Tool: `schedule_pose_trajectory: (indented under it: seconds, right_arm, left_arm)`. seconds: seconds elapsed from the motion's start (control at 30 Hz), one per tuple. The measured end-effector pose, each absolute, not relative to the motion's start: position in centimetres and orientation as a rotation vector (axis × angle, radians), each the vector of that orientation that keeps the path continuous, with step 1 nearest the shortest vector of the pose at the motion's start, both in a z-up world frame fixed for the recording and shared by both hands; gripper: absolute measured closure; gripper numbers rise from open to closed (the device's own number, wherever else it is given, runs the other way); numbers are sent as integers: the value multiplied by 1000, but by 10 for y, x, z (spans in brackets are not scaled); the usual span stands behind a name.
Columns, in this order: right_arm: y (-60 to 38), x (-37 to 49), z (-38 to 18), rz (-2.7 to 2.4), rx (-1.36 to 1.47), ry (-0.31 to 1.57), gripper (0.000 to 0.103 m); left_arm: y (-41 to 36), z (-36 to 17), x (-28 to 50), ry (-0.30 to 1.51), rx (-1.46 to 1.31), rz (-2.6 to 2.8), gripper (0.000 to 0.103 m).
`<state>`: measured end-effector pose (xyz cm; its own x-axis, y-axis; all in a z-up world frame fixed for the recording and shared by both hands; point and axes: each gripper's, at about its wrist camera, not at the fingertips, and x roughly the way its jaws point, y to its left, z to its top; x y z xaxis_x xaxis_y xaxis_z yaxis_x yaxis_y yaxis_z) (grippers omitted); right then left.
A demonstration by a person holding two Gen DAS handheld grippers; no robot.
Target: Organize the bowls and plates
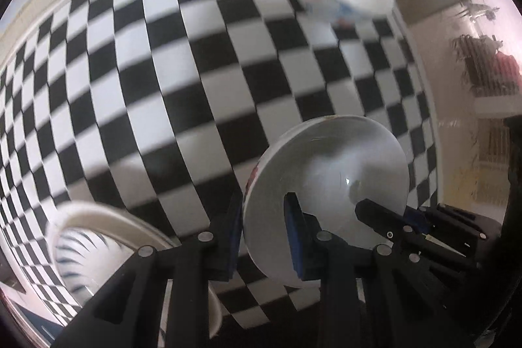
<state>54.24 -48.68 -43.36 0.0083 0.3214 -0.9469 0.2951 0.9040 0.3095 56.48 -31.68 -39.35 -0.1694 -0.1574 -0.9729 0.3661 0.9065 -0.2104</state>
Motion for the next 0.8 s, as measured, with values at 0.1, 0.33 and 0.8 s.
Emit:
schedule_pose_trajectory:
  seconds: [0.1,0.33,0.8]
  right_arm:
    - [-484,530,-448,22,490,1608,89]
    - [-484,512,-460,23,471,1626,89]
    - [-480,524,-467,46,450,1656,89]
  left_arm:
    - [-323,-410,554,1710,187,-456,80]
    - [-328,-423,544,1726,206,-441,80]
    - [-323,-423,544,1743,184,-412,80]
